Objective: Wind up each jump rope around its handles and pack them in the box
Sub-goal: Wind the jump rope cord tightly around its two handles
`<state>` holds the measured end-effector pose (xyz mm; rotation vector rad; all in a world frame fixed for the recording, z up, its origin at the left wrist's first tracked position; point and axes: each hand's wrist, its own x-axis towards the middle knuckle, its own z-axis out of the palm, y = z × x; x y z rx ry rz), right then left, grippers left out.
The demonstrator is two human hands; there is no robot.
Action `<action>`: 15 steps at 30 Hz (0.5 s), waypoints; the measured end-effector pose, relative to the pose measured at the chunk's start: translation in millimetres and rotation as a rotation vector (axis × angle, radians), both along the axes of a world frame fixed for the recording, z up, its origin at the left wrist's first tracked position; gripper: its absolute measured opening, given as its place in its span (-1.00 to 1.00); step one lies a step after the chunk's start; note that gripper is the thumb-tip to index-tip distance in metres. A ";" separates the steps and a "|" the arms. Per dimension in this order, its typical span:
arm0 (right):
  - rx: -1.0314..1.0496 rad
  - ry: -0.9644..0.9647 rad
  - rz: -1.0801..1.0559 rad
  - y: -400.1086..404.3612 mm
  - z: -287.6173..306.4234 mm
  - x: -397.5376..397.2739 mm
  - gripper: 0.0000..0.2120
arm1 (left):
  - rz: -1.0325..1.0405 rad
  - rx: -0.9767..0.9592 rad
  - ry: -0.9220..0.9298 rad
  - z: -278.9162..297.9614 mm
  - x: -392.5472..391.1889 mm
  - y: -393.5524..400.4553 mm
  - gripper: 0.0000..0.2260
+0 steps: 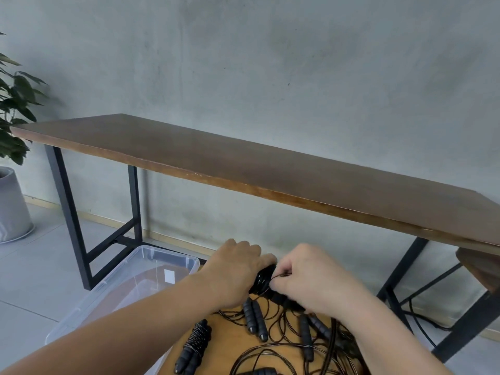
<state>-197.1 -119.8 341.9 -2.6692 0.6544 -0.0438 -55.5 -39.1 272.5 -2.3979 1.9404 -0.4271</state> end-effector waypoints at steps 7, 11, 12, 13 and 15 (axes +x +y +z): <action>0.285 -0.103 0.065 -43.3 14.1 7.8 -0.91 | -0.096 -0.090 0.334 3.9 -5.5 10.8 -0.62; 0.638 -0.186 0.059 -56.0 2.0 8.0 -0.83 | -0.116 -0.079 0.446 12.8 -6.5 13.8 -0.56; 0.712 -0.180 0.053 -58.3 -1.5 8.8 -0.80 | -0.113 -0.050 0.457 15.1 -8.0 15.2 -0.51; 0.797 -0.173 0.041 -60.5 -6.2 9.7 -0.80 | -0.109 -0.011 0.483 17.8 -9.5 17.0 -0.44; 0.987 -0.172 0.016 -64.4 -15.5 11.1 -0.82 | -0.118 0.032 0.578 24.0 -13.0 19.9 -0.34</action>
